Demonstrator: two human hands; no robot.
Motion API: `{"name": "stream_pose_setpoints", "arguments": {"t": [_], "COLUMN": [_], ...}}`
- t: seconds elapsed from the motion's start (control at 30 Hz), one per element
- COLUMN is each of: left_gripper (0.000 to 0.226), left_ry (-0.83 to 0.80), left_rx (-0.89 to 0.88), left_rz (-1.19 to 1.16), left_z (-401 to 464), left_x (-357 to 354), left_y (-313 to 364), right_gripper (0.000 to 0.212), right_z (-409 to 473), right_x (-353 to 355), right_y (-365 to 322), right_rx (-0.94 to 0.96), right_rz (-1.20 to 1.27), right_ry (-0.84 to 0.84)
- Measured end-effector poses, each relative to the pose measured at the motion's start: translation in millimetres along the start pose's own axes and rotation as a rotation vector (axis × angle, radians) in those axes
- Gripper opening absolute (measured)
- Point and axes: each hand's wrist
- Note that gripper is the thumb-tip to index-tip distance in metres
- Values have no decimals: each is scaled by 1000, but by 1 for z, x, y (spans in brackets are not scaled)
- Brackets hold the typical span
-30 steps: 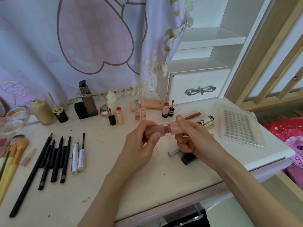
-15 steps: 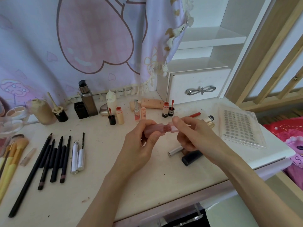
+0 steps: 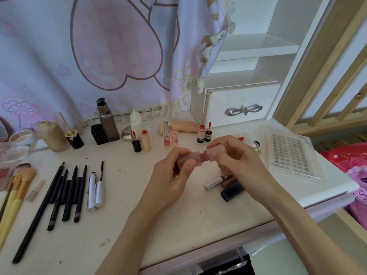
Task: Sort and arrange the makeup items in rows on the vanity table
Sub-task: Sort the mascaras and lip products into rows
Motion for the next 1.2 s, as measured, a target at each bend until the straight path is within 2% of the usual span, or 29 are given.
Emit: {"name": "stream_pose_setpoints", "arguments": {"t": [0.17,0.47,0.77,1.2], "left_gripper": [13,13,12,14], "left_ry": [48,44,44,54], "left_rx": [20,21,11,21], "left_rz": [-26,-47,-28,-71], "left_z": [-2,-2,-2,-1], "left_x": [5,3,3,2], "left_y": [-2,-3,-3,-2], "right_gripper": [25,28,22,22], "right_z": [0,-5,-5,-11], "right_x": [9,10,6,8], "right_y": [0,0,1,-2], "right_rx": [-59,-31,-20,16], "right_rz": [147,197,80,81], "right_ry": [142,171,145,151]}}
Point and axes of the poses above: each hand's wrist, its own z-axis towards the middle knuckle, its own x-axis out of the back of the hand, y = z × x, and after that the axes turned 13 degrees about -y, right-handed
